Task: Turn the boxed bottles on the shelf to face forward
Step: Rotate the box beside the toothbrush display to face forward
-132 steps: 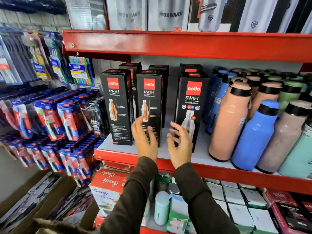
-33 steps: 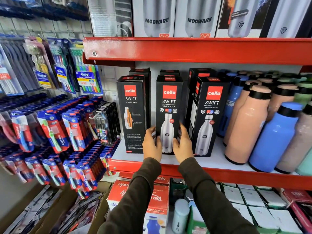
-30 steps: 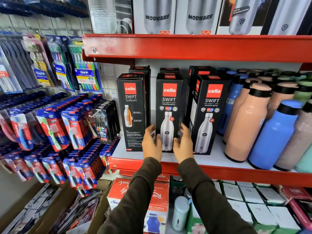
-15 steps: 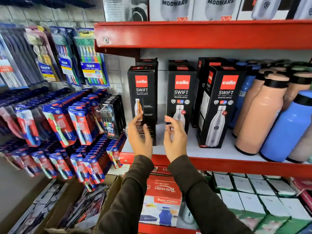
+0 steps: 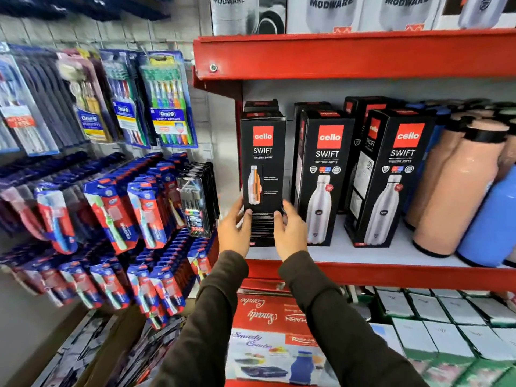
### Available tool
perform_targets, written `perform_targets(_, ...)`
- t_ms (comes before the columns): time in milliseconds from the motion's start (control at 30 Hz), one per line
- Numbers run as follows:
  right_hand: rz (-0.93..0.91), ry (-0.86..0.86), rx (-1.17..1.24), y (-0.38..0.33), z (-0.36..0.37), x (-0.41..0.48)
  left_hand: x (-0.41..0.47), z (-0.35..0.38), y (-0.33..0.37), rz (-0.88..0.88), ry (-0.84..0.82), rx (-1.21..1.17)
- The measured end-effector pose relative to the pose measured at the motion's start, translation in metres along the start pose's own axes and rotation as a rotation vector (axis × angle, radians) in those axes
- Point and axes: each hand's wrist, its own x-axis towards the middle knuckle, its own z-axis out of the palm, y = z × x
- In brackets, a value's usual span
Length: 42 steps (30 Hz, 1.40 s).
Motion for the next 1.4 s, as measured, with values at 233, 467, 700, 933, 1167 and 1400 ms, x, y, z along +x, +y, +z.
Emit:
perform_targets(233, -0.026, 0.091, 0.111, -0.002, -0.001, 0.002, 0.002, -0.013, 0.006, -0.017, -0.028, -0.122)
perform_targets(467, -0.037, 0.018, 0.156, -0.008, -0.001, 0.004, -0.001, -0.017, 0.018, -0.068, 0.062, -0.245)
perform_targets(700, -0.076, -0.01, 0.034, -0.013, 0.004, 0.005, -0.008, -0.017, 0.023, -0.099, 0.201, -0.271)
perform_targets(933, -0.05, 0.07, 0.008, -0.017, 0.007, 0.006, -0.006, -0.018, 0.02, -0.038, 0.19, -0.253)
perform_targets(1167, -0.066, -0.008, 0.041, -0.015, 0.003, 0.009, 0.023, -0.026, 0.006, -0.026, -0.04, -0.015)
perform_targets(1400, -0.097, -0.161, -0.018, -0.008, 0.003, 0.004, 0.019, -0.038, -0.002, -0.031, -0.114, -0.082)
